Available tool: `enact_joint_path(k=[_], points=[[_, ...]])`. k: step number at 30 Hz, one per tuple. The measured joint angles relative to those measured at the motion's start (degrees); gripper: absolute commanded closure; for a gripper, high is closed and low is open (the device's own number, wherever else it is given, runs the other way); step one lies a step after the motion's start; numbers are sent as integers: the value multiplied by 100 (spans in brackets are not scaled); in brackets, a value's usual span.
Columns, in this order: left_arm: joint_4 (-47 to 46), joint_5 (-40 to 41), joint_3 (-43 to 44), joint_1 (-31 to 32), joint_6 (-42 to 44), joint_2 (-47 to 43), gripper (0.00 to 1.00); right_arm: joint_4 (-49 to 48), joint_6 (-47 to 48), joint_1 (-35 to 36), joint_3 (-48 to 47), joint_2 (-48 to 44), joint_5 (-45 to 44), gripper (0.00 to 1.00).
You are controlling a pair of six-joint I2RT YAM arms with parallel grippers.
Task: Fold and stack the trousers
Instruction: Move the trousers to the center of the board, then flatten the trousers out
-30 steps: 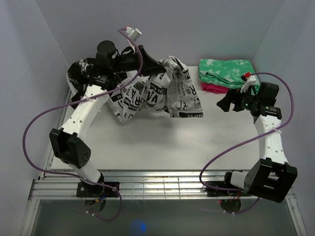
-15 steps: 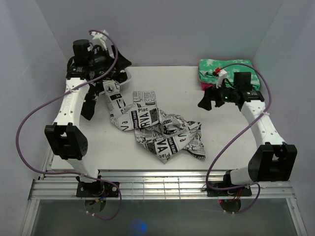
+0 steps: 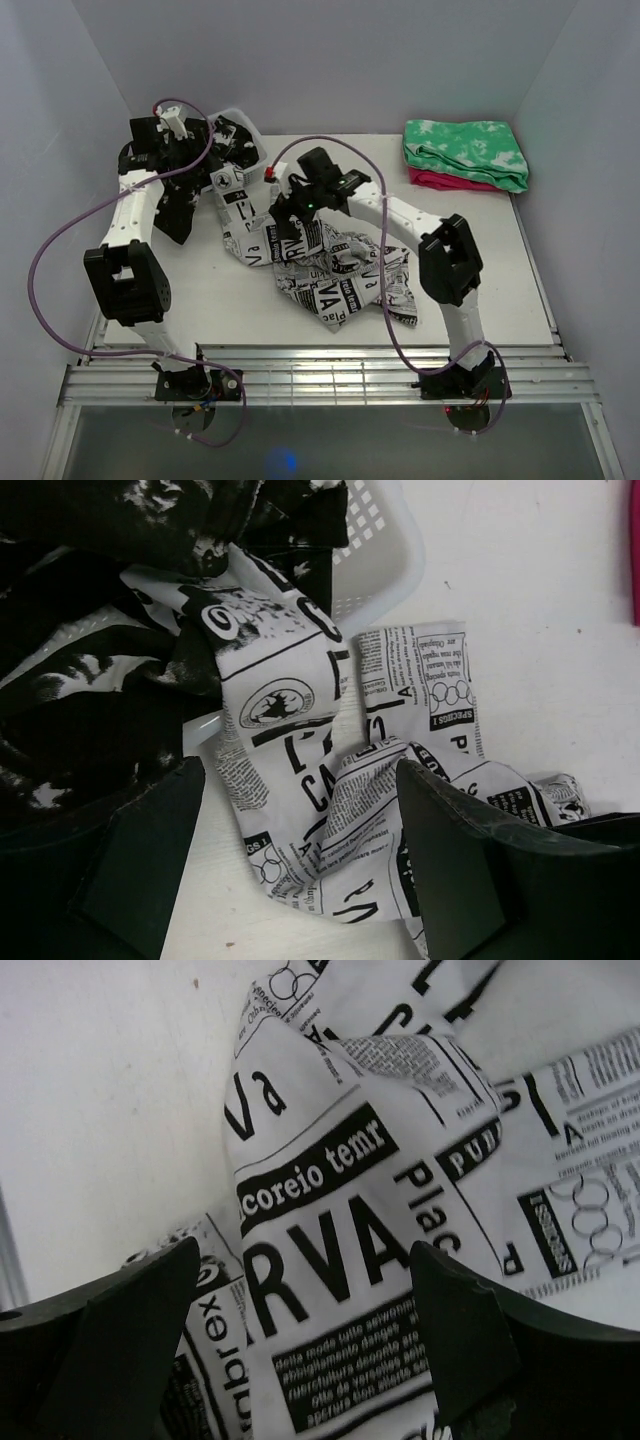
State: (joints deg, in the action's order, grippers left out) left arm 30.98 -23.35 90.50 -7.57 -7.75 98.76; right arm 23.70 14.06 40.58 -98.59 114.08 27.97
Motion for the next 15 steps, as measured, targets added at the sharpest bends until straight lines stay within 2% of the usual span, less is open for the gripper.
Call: enact_joint_path(k=[3,6,8,11,12,15], points=[[184,37,136,-74,138,98,12,315,601,715,-1390,1165,-691,10],[319,160,341,-138,393,269,14,400,927,1029,-2039,1895,-1147,10],[459,164,527,-236,498,433,27,428,1115,1099,-2068,2179,-1394,5],[573,-426,549,-507,315,577,35,476,1322,1108,-1950,2433,-1637,30],[562,-710,485,-638,173,597,36,485,1362,1106,-1871,2437,-1698,48],[299,-1423,-70,-920,-227,525,37,374,1401,1078,-1694,2363,-1755,92]])
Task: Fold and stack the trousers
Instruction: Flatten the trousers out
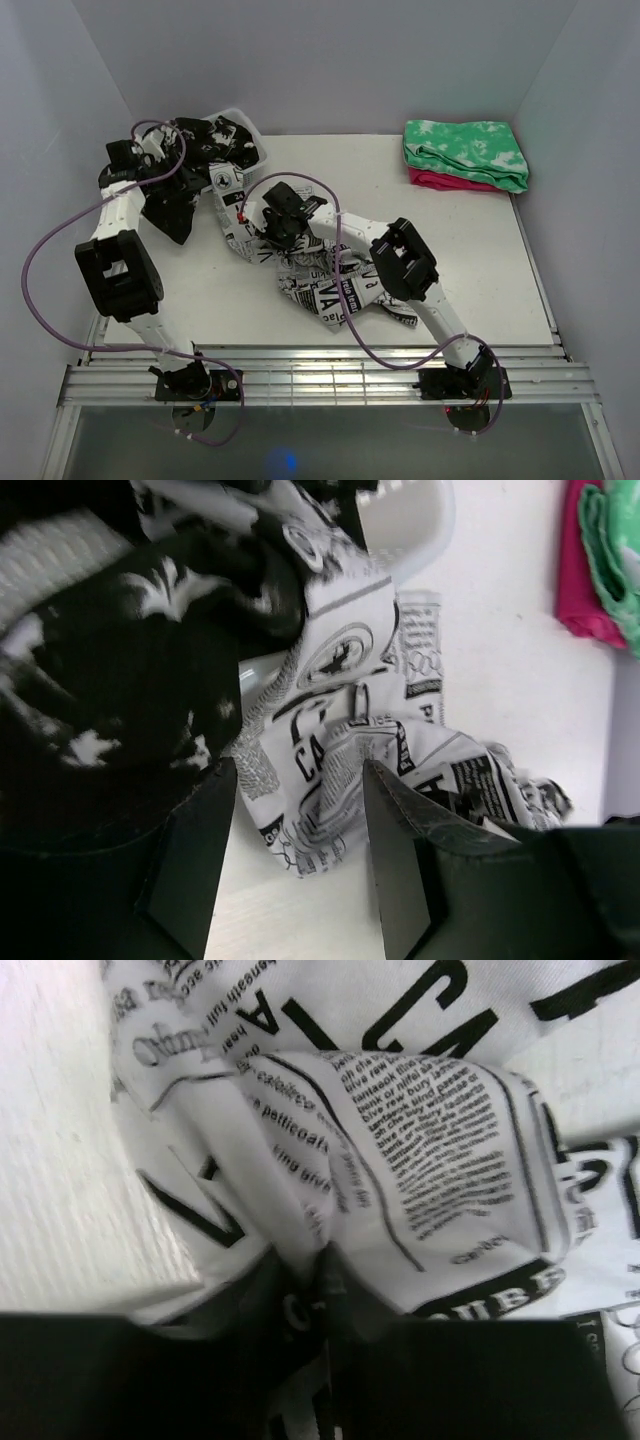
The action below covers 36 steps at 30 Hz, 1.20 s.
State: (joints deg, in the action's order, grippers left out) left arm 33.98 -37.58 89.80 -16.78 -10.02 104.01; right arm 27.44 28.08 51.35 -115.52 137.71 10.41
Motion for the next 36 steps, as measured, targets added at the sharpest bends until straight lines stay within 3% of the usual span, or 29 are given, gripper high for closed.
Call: enact_joint_path(k=[5,10,18,24,32,36], points=[[-925,-734,-1648,-22,-791,-428,36,-50,28,-138,570,-544,11,92],[-1488,-756,-2079,66,-1298,-457,33,-50,-149,-570,1453,-1880,225,92],[-3368,-518,-2006,-33,-2164,-133,30,-234,-76,-1574,3204,-4186,439,92],[-4103,-240,-1416,-37,-2470,726,23,-109,-59,-1971,3934,-4623,627,92],[-4164,151,-511,-144,-2391,1495,20,-13,146,-2308,4328,-5178,586,92],[-3886,-9,-170,-254,-2000,1550,21,-22,85,-2817,4328,-5344,802,92]])
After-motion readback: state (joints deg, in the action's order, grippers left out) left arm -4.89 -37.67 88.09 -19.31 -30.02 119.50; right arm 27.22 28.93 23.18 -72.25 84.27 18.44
